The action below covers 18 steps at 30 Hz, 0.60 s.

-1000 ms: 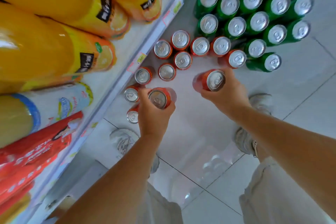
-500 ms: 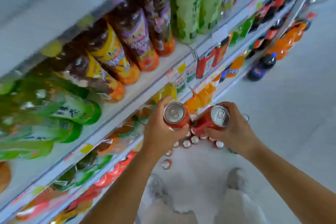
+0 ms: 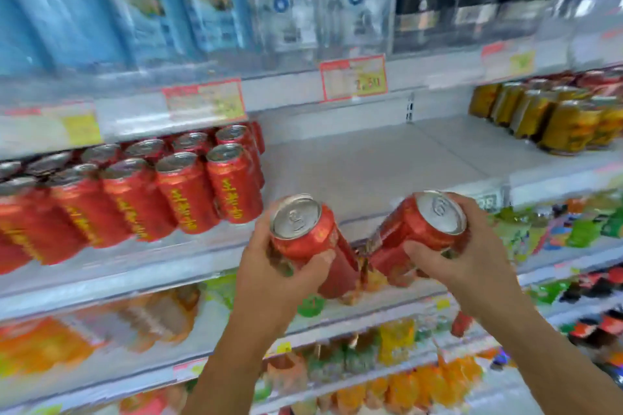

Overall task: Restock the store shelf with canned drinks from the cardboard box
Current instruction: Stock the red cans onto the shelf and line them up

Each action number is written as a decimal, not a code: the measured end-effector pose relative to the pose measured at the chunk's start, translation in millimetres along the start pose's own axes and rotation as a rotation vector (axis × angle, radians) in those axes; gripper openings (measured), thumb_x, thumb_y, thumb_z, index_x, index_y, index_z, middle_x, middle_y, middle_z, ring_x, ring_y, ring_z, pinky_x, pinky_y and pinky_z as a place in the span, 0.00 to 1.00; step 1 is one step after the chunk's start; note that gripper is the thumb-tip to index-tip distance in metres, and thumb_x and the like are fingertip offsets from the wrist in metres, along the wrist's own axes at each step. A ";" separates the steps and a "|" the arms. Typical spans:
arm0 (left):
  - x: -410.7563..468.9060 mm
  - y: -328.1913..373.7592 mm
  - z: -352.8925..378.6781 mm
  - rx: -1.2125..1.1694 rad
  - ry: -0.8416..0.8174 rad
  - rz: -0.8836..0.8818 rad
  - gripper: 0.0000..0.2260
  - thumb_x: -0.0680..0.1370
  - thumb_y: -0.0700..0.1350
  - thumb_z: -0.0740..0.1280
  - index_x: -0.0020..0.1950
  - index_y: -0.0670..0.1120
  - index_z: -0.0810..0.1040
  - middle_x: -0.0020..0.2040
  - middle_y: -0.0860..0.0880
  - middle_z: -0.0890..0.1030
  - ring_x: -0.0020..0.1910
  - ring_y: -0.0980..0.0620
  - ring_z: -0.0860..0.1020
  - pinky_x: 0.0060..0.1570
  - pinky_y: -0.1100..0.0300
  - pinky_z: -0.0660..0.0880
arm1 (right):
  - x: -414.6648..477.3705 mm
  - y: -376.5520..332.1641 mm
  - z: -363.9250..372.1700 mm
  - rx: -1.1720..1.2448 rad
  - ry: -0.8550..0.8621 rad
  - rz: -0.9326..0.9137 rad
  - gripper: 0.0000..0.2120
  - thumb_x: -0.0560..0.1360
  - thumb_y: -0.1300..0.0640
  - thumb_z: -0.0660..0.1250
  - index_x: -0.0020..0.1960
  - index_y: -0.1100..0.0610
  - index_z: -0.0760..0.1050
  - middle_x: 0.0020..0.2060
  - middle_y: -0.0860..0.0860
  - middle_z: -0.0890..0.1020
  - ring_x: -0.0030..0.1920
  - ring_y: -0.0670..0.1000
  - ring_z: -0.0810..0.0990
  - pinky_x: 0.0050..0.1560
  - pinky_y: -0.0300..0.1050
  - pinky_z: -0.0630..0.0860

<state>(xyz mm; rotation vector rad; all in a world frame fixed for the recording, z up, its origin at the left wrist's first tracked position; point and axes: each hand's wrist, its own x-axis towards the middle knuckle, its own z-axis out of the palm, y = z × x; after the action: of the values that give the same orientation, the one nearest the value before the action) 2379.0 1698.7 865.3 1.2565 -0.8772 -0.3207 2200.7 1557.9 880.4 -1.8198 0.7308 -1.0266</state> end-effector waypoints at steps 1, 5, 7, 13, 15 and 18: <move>2.6 4.9 -14.0 0.017 0.035 0.013 0.25 0.59 0.51 0.75 0.57 0.59 0.79 0.50 0.57 0.84 0.48 0.58 0.82 0.50 0.65 0.76 | 7.6 -9.4 11.1 -0.002 -0.016 -0.025 0.25 0.63 0.57 0.80 0.52 0.45 0.71 0.40 0.39 0.82 0.39 0.34 0.79 0.35 0.24 0.71; 12.1 13.5 -62.4 0.054 0.155 0.022 0.23 0.61 0.53 0.74 0.55 0.55 0.79 0.47 0.59 0.85 0.45 0.62 0.81 0.46 0.71 0.74 | 43.3 -27.9 56.2 0.036 -0.045 -0.083 0.28 0.60 0.54 0.80 0.54 0.43 0.70 0.44 0.37 0.81 0.44 0.34 0.79 0.45 0.27 0.71; 16.9 10.6 -78.0 0.043 0.195 0.001 0.23 0.61 0.50 0.77 0.55 0.53 0.79 0.45 0.56 0.85 0.41 0.62 0.81 0.41 0.71 0.75 | 62.9 -30.2 77.7 0.038 -0.041 -0.095 0.28 0.63 0.57 0.80 0.55 0.43 0.69 0.45 0.37 0.79 0.44 0.33 0.78 0.46 0.28 0.71; 31.0 -1.6 -89.2 0.092 0.180 -0.020 0.17 0.72 0.36 0.74 0.55 0.51 0.78 0.44 0.58 0.85 0.41 0.62 0.81 0.42 0.70 0.76 | 121.6 -26.7 123.9 -0.054 -0.093 -0.031 0.33 0.64 0.52 0.78 0.64 0.52 0.66 0.52 0.46 0.77 0.53 0.47 0.77 0.52 0.41 0.71; 33.7 -4.3 -88.8 0.103 0.173 -0.025 0.18 0.69 0.43 0.74 0.57 0.51 0.79 0.49 0.55 0.85 0.48 0.60 0.82 0.48 0.66 0.77 | 133.7 -20.6 132.1 -0.074 -0.115 -0.014 0.32 0.65 0.50 0.78 0.64 0.51 0.66 0.53 0.46 0.78 0.54 0.49 0.78 0.53 0.43 0.72; 38.6 -5.1 -86.0 0.116 0.181 -0.013 0.20 0.67 0.52 0.75 0.58 0.54 0.79 0.51 0.55 0.84 0.51 0.58 0.82 0.49 0.64 0.78 | 147.3 -14.4 141.1 -0.068 -0.133 0.006 0.33 0.66 0.48 0.77 0.66 0.50 0.65 0.56 0.47 0.78 0.56 0.50 0.78 0.57 0.46 0.74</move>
<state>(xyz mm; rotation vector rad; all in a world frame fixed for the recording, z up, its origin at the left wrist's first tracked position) 2467.4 1731.1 871.9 1.3760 -0.7412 -0.1654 2395.8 1503.8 908.2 -1.9227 0.6970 -0.8772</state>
